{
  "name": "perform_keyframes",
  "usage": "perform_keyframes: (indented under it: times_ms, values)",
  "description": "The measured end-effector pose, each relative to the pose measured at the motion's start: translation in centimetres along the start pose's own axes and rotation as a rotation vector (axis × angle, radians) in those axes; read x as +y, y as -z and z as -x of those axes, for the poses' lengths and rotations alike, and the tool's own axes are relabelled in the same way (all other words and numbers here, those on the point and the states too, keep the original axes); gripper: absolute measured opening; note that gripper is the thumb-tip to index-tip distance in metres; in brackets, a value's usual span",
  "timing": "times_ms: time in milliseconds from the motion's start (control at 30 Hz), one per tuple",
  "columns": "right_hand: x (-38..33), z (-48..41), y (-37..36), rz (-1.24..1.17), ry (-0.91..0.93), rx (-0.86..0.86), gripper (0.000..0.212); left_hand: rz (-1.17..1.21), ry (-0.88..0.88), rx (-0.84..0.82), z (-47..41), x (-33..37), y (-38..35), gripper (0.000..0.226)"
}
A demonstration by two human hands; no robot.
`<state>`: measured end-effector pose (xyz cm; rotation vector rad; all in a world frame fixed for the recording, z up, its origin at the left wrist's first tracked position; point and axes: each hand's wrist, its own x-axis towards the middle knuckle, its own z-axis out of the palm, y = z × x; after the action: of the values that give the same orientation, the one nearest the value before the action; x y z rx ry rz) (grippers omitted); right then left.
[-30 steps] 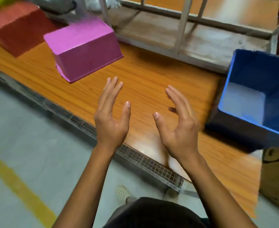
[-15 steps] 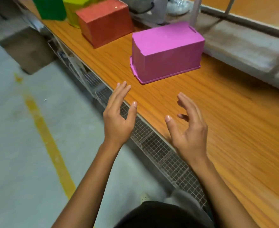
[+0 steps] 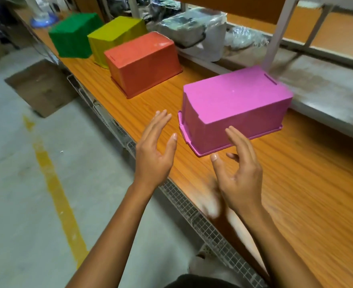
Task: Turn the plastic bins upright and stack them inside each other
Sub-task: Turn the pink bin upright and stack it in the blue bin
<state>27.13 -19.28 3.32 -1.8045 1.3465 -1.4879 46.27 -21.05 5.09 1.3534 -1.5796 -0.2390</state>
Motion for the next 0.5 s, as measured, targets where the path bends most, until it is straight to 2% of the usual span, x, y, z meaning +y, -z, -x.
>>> perform_keyframes:
  times_ms: [233, 500]
  values:
    - [2.9, -5.5, -2.7, 0.081, -0.076, 0.104, 0.056, 0.001, -0.059, -0.090, -8.0, -3.7, -3.3, 0.041]
    - [5.3, -9.9, -5.1, 0.264, -0.246, 0.302, 0.061, 0.127, -0.155, -0.274, -16.5, -7.4, -8.2, 0.045]
